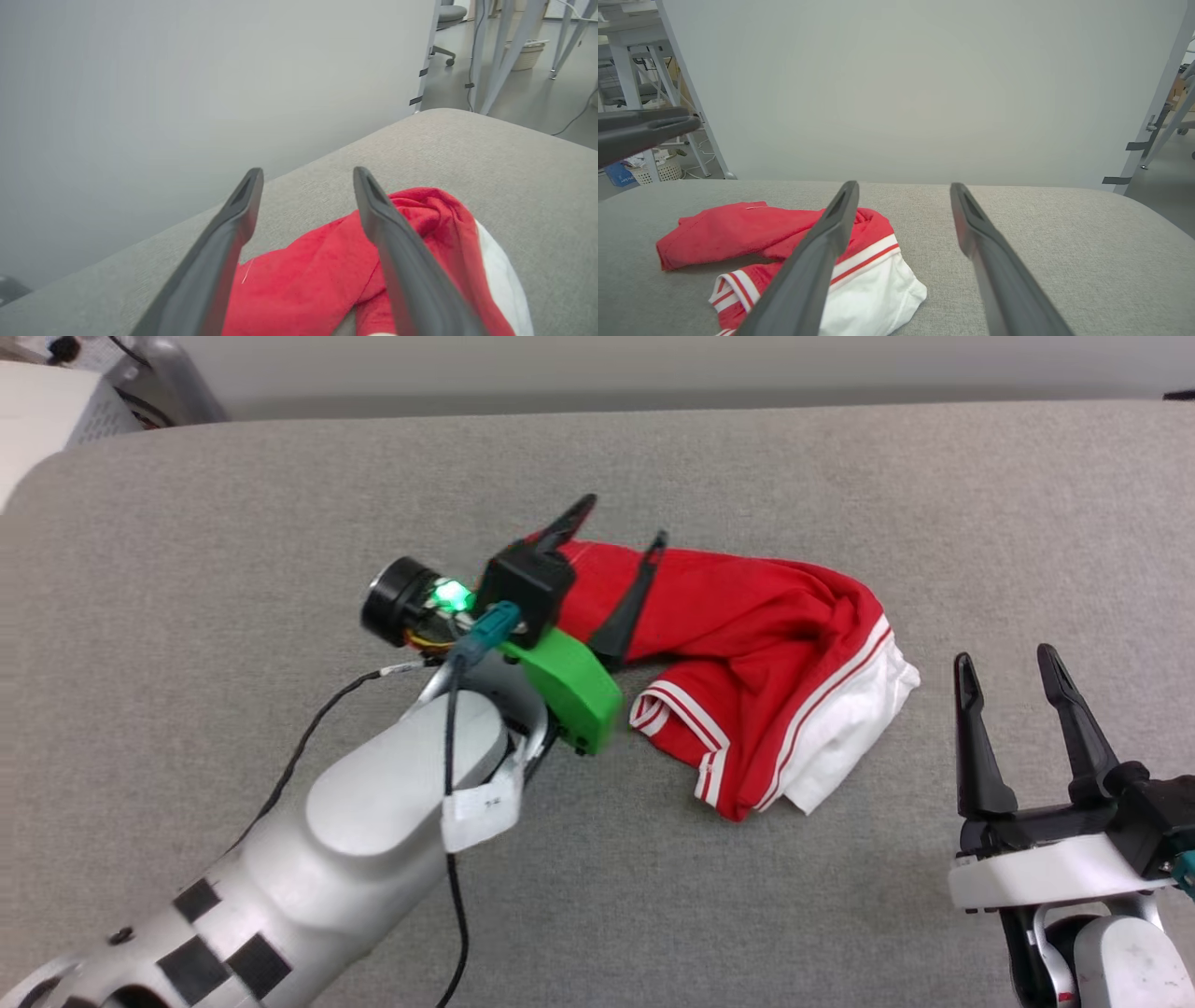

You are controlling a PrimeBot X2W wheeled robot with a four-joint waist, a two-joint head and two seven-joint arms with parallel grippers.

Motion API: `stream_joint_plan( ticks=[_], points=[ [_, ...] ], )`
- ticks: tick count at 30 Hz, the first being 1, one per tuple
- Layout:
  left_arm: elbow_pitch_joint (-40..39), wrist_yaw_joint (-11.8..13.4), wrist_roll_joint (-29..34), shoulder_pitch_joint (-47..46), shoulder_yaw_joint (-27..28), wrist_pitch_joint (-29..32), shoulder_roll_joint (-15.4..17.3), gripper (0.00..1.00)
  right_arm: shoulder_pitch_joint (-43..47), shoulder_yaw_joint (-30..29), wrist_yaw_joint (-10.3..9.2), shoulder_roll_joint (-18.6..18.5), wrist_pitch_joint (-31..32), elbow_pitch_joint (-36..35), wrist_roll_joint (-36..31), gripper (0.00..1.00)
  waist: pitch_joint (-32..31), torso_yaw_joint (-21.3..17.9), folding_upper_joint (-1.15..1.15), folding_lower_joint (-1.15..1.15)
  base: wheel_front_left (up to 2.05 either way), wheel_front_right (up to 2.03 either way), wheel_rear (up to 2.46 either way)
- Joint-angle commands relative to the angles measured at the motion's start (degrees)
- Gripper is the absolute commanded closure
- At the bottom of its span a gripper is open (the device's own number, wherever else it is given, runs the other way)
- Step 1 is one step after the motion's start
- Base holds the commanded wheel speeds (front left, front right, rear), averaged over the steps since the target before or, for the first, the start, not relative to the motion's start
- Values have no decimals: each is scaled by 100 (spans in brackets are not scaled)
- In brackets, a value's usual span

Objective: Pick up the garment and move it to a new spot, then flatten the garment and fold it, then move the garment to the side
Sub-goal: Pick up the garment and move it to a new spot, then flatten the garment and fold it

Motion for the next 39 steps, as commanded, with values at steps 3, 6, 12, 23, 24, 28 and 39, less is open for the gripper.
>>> stream_joint_plan(
  ticks=[3,6,12,23,24,28,39],
  points=[
    [-562,450,353,673,706,-32,321,0,153,-60,-5,-1,-27,4,-43,0,-478,390,0,0,0,0,0],
    [-1017,748,646,1372,1381,-34,551,0,252,-108,-5,-1,-27,3,-40,0,-604,433,0,0,0,0,0],
    [-1648,1102,1137,2738,2732,-35,698,0,425,-209,-5,-1,-27,-6,-7,0,-810,474,0,0,0,0,0],
    [-2325,686,2009,4787,4357,-35,93,0,655,-170,-5,-1,-27,168,263,0,-1027,381,0,0,0,0,0],
    [-2327,569,2106,4909,4419,-35,5,0,689,-176,-5,-1,-27,201,307,0,-1047,371,0,0,0,0,0],
    [-2212,177,2429,5189,4617,-35,-302,0,816,-177,-5,-1,-27,293,395,0,-1113,341,0,0,0,0,0],
    [-1861,-483,3027,5485,5230,-36,-906,0,1122,-59,-5,-1,-27,597,458,0,-1206,317,0,0,0,0,0]
  ],
)
